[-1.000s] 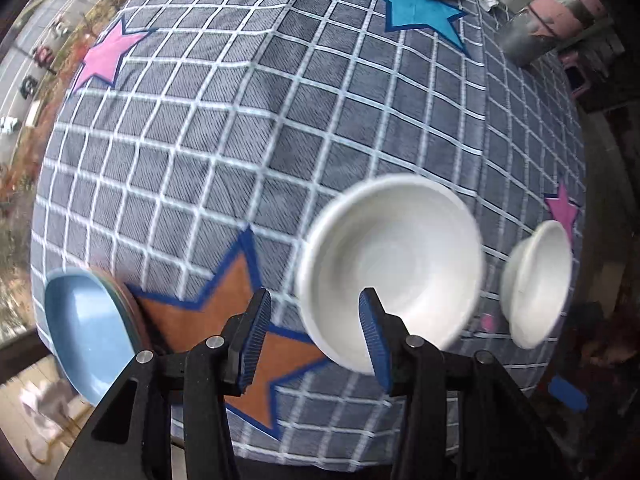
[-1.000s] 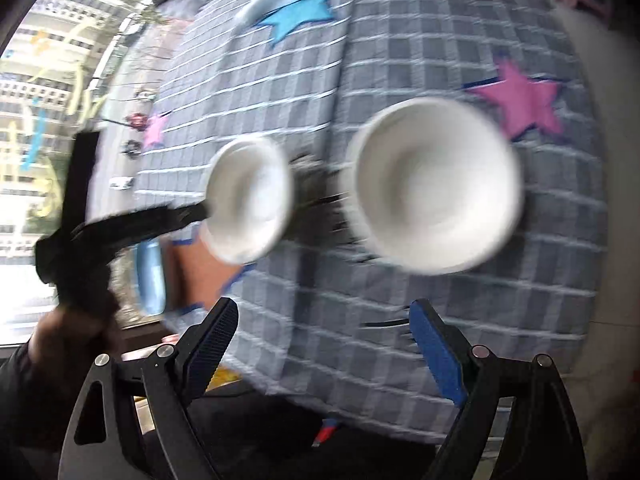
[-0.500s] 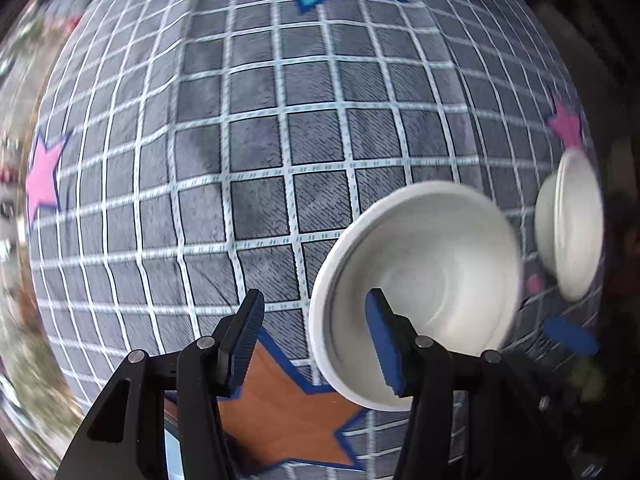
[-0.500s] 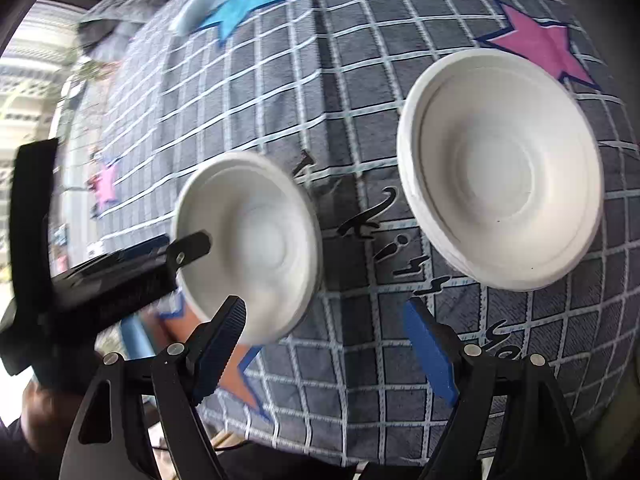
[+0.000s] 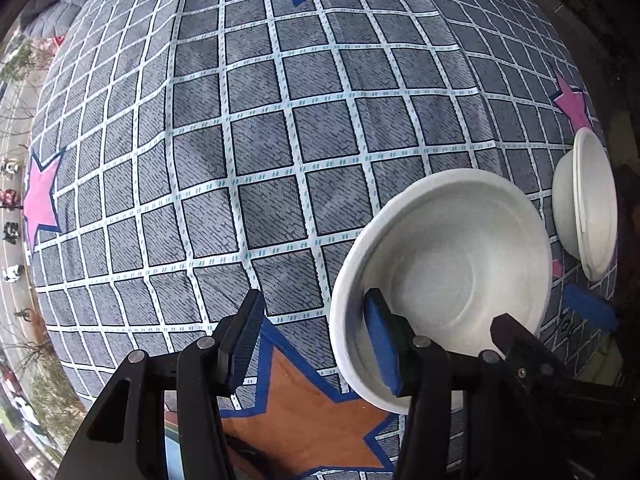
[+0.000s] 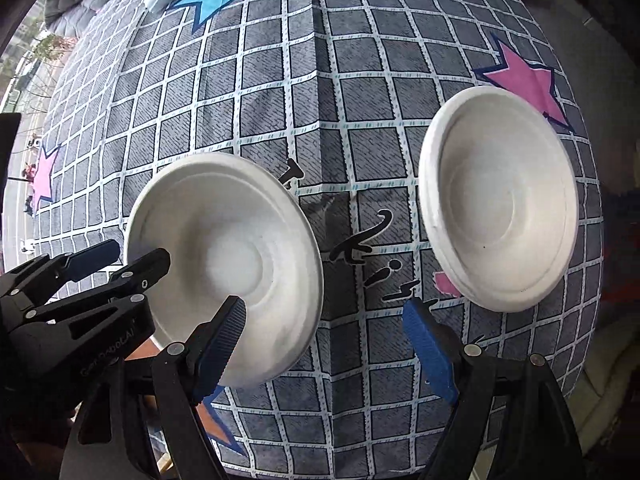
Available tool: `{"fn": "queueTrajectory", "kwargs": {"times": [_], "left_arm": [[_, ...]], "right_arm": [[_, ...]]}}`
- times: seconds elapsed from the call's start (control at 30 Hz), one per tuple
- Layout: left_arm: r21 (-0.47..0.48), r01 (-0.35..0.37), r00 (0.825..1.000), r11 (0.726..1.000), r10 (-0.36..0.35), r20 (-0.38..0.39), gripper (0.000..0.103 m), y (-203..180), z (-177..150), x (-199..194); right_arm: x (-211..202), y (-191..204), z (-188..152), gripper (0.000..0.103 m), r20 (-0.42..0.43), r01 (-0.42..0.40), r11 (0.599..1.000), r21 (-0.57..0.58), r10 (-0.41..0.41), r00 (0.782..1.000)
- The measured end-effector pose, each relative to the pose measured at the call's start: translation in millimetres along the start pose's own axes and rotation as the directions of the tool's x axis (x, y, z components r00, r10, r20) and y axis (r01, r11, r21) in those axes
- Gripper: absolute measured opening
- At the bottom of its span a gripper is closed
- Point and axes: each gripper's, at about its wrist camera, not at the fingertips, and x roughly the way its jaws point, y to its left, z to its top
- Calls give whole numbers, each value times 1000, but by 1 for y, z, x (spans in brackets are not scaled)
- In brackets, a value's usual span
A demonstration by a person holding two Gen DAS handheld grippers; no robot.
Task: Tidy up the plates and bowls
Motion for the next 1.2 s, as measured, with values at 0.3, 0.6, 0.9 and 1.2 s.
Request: {"fn": "queueTrajectory", "kwargs": {"times": [0.3,0.6,0.9,1.2], "left_arm": [[-3,27,1000,1000,-27,-9,51,32,-8,16],[-1,133,990,991,-133,-36,33,37,-20,11],[-8,165,986,986,-165,-22,27,24,-45,-4],[-1,160,987,987,-160,-33,27,-4,-102,-11]], "right_arm": [[13,30,7,56,-18,23,999,-42,-23,1000],[28,63,-1,27,-28,3,996,-93,-6,1000],[26,75,-14,22,-30,-49,994,-99,47,998],[24,79,-46,22,-36,-39,983,-181,34,999]]}}
